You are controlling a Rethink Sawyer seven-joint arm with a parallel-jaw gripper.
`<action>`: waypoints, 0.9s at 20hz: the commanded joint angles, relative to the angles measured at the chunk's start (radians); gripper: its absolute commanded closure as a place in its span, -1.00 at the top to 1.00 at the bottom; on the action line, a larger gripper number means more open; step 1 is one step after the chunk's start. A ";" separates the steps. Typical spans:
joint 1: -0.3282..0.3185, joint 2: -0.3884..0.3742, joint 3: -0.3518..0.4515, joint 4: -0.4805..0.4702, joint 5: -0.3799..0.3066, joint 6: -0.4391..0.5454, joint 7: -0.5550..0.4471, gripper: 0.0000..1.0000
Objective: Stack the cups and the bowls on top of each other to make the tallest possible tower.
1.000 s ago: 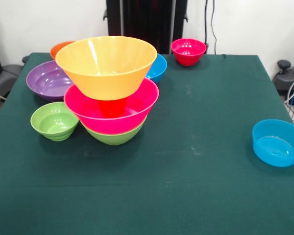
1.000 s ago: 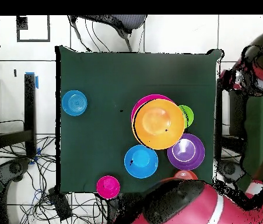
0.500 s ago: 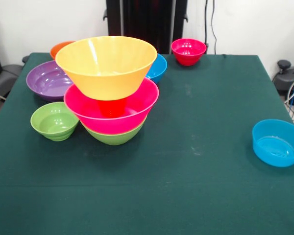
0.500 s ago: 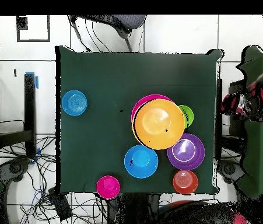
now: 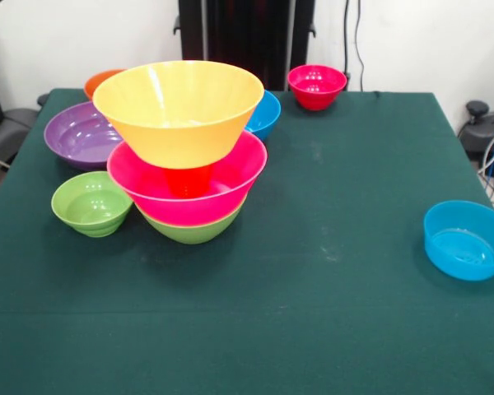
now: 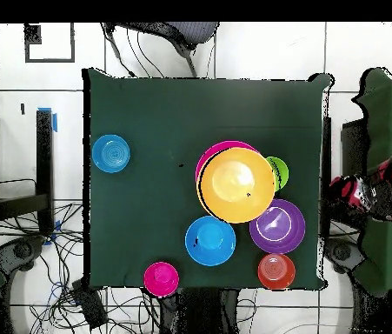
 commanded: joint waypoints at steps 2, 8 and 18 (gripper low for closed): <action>-0.028 -0.071 0.167 0.292 -0.036 -0.147 -0.333 1.00; -0.074 -0.112 0.203 0.422 -0.049 -0.234 -0.314 1.00; -0.149 -0.143 0.276 0.605 -0.081 -0.410 -0.283 1.00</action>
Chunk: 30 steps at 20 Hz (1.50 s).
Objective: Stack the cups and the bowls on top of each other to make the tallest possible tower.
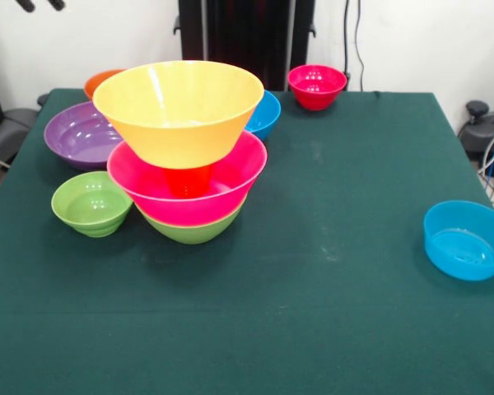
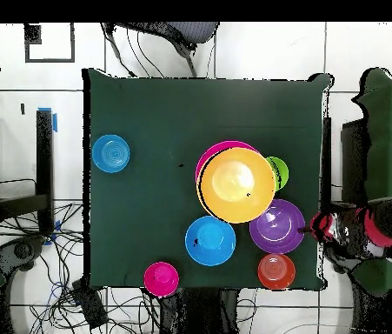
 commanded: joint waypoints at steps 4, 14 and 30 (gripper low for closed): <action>-0.038 0.000 0.181 0.239 -0.087 -0.180 -0.265 1.00; -0.109 0.052 0.241 0.313 -0.175 -0.335 -0.216 1.00; -0.215 0.164 0.352 0.120 -0.341 -0.162 -0.295 1.00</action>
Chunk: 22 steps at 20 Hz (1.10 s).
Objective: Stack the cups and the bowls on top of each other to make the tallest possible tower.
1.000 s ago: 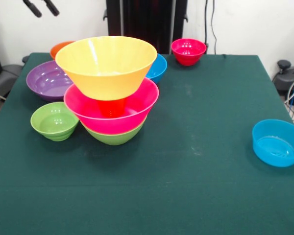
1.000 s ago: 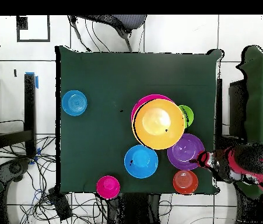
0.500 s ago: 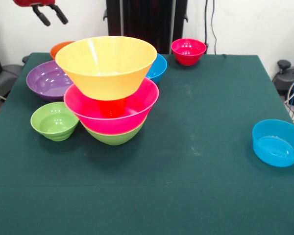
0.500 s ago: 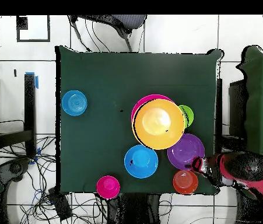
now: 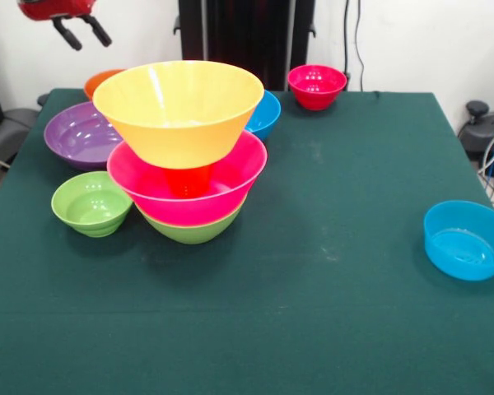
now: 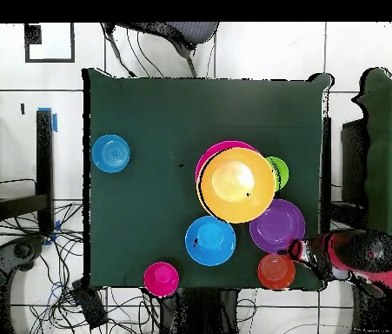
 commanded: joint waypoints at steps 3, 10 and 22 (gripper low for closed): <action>-0.021 0.134 0.152 -0.140 -0.138 0.097 -0.308 1.00; -0.061 0.183 0.190 -0.197 -0.191 0.131 -0.324 1.00; -0.110 0.335 0.244 -0.353 -0.260 0.190 -0.387 1.00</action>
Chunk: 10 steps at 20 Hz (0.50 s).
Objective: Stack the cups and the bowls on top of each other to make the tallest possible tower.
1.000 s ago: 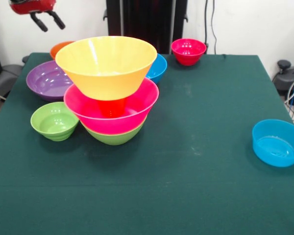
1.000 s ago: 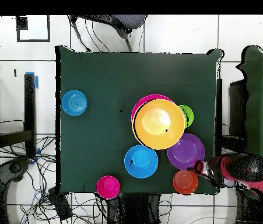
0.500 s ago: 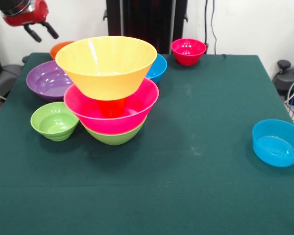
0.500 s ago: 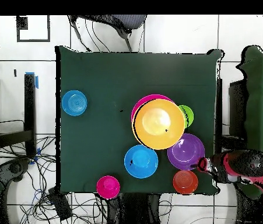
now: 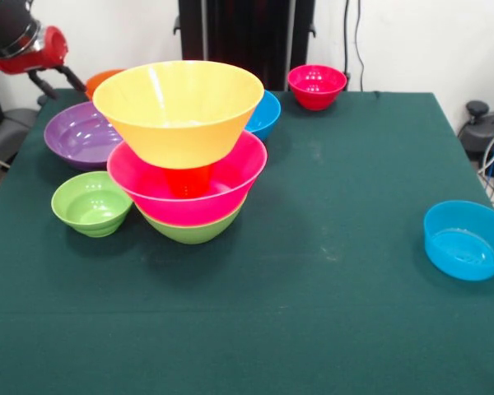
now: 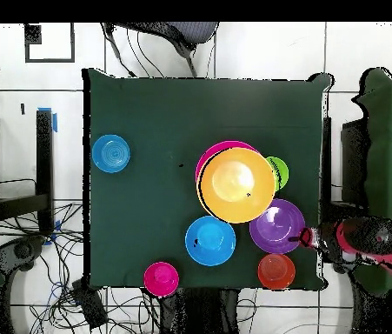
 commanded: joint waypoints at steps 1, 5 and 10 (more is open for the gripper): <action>0.011 0.118 0.097 -0.154 -0.100 0.116 -0.392 1.00; 0.000 0.174 0.114 -0.213 -0.130 0.124 -0.418 1.00; -0.012 0.235 0.126 -0.277 -0.164 0.131 -0.467 1.00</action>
